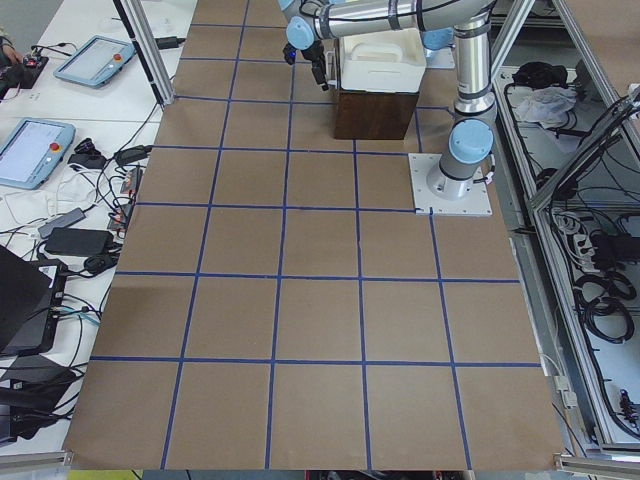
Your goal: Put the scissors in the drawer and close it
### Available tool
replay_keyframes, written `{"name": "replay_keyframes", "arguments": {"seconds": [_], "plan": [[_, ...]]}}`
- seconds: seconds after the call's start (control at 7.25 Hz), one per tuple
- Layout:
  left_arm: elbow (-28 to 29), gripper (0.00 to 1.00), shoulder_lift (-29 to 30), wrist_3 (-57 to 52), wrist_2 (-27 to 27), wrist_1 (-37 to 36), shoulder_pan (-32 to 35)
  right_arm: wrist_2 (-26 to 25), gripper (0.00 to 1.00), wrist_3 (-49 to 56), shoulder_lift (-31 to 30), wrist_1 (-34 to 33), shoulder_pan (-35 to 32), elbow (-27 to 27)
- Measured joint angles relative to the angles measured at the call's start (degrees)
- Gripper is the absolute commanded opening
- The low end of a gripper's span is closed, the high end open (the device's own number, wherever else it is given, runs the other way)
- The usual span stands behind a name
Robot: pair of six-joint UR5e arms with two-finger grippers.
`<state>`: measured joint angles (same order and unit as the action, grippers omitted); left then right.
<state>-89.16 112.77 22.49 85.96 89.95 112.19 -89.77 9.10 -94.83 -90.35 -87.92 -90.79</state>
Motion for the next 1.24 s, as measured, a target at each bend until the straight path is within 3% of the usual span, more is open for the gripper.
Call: {"name": "replay_keyframes", "arguments": {"seconds": [0.55,1.24], "plan": [[5.9,1.00,-2.1,-2.0,4.8,-4.4,-4.1,0.1,1.00,0.0,0.0,0.0,-0.1,0.0],[7.7,1.00,-14.8,-3.4,6.2,-1.0,-8.6,0.0,1.00,0.0,0.0,0.0,-0.1,-0.1]]}}
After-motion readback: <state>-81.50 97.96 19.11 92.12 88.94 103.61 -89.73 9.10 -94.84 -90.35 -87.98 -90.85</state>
